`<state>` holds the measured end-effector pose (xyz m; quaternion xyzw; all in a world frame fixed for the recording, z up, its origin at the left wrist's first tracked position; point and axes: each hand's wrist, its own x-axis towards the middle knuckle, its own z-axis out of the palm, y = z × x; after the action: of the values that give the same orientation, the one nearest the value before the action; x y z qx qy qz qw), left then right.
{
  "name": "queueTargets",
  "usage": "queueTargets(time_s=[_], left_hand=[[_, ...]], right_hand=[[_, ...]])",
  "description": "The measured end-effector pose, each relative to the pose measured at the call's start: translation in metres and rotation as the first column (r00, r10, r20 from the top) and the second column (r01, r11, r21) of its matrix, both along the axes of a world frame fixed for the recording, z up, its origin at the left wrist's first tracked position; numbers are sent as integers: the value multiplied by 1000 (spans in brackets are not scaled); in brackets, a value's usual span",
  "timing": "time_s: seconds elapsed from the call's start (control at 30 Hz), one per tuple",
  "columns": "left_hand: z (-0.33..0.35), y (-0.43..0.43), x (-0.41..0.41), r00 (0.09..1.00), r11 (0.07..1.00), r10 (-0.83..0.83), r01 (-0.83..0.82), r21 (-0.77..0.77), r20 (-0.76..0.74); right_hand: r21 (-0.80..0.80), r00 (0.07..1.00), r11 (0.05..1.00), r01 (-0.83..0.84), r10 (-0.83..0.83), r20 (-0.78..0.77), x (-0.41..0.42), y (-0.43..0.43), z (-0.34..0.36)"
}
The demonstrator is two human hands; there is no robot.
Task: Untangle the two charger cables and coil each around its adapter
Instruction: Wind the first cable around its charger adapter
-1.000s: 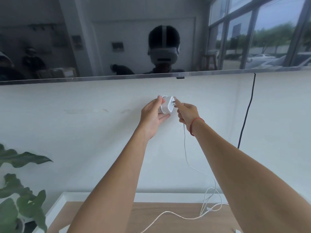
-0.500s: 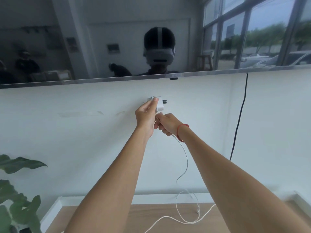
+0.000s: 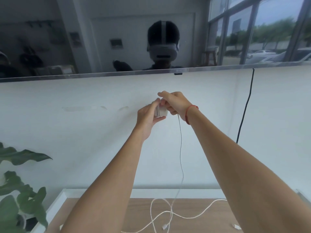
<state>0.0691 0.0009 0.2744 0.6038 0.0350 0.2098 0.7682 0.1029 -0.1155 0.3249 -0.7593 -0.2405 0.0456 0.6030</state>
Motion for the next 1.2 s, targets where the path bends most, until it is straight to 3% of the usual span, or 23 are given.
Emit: queueTargets(time_s=[0.13,0.33,0.5,0.77,1.0,1.1,1.2], left_hand=[[2,4,-7,997,998,-69,69,-10,34],[2,7,-9,997,988,-77,75,132,7],[2,3,-9,1000,997,-15,16,74,-20],[13,-4,-15,995,995,-96,96,-22,-3],[14,-6,-16,975,971,-224,224,-85,5],[16,-9,-15,978,975,-209,209,-74,1],[24,-16,-15,984,978,-178,179,-103,25]], right_hand=[[95,990,992,-88,98,-102,0,-9,4],[74,1000,997,28,-28,7,8,-11,-5],[114,991,987,114,-121,52,11,-12,-10],[257,988,954,156,-145,-61,8,-11,-22],[379,970,913,149,-60,-237,2,-7,-24],[350,966,917,191,-112,-233,1,0,-34],[214,954,942,260,-216,-208,-4,9,-48]])
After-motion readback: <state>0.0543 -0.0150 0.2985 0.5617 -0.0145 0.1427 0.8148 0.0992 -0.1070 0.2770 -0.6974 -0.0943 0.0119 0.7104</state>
